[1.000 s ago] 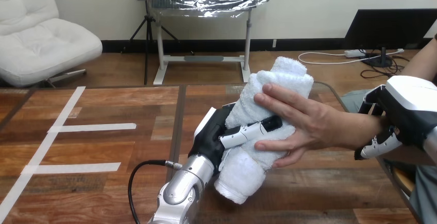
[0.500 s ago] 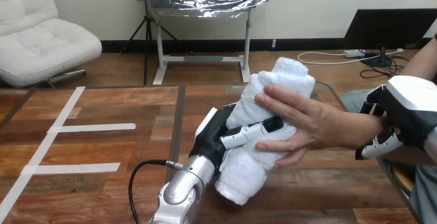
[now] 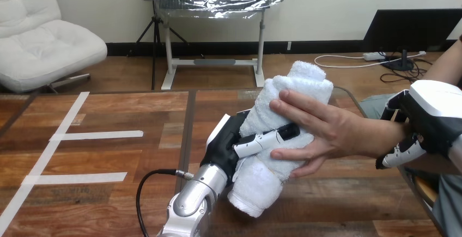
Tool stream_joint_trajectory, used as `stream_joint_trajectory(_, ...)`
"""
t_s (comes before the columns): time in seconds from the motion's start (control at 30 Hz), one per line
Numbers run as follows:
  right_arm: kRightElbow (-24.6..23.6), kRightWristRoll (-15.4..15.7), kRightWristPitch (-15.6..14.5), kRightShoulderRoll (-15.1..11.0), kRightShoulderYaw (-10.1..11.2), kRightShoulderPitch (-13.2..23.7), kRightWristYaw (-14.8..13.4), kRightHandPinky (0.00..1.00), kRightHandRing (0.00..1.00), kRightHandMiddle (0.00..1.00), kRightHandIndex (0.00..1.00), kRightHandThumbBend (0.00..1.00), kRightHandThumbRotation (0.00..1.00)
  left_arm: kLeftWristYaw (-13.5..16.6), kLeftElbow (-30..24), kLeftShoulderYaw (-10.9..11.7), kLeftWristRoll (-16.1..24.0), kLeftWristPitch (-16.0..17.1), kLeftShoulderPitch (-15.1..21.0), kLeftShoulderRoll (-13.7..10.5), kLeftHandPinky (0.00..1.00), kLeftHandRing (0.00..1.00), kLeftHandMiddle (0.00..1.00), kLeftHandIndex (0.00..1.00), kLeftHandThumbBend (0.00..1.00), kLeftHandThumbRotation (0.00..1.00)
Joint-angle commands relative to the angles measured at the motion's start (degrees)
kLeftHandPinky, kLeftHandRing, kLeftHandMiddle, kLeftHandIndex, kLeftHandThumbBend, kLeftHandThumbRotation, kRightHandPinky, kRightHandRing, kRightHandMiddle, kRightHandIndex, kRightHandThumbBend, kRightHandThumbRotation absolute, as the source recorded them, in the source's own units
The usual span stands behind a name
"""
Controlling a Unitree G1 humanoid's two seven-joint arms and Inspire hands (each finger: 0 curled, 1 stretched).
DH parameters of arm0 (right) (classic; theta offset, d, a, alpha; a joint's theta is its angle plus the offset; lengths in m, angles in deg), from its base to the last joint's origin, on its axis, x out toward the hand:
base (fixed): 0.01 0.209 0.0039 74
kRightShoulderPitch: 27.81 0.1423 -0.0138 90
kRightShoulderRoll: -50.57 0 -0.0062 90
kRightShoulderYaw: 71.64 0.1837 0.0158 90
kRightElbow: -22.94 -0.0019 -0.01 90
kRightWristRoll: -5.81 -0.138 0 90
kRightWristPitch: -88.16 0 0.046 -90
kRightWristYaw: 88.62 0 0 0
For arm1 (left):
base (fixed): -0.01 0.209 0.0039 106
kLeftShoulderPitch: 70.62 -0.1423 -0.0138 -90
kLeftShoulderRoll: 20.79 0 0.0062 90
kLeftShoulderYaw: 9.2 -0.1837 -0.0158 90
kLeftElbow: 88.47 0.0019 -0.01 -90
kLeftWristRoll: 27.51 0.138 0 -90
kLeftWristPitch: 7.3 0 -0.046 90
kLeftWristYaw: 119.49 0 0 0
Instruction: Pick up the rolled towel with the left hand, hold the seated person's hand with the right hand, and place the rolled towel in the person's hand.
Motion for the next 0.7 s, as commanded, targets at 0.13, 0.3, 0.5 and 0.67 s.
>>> stream_joint_trajectory(0.13, -0.43, -0.4, 1.41, 1.32, 0.79, 1.42, -1.8, 0.36, 0.43, 0.51, 0.54, 0.83, 0.0, -1.24, -0.65, -2.24, 1.53, 0.84, 3.91, 4.33, 0.44, 0.44, 0.47, 0.52, 1.0, 0.37)
stream_joint_trajectory(0.3, -0.53, 1.36, 1.79, 0.64, -0.04, 1.36, -2.18, 0.46, 0.55, 0.61, 0.62, 0.85, 0.0, -0.89, -0.69, -2.33, 1.72, 0.98, 3.83, 4.08, 0.45, 0.46, 0.49, 0.53, 1.0, 0.38)
stream_joint_trajectory(0.5, -0.96, 2.54, 1.59, 0.51, -0.38, 1.35, -1.67, 0.53, 0.62, 0.68, 0.68, 0.85, 0.0, -1.71, -0.78, -2.88, 2.16, 0.72, 3.83, 3.38, 0.48, 0.54, 0.6, 0.62, 1.0, 0.42)
stream_joint_trajectory(0.67, -1.59, 2.64, 1.33, 0.58, -0.27, 1.18, -0.97, 0.59, 0.69, 0.74, 0.73, 0.85, 0.0, -3.64, -0.81, -3.61, 2.52, 0.92, 3.83, 2.48, 0.57, 0.69, 0.75, 0.78, 1.0, 0.48)
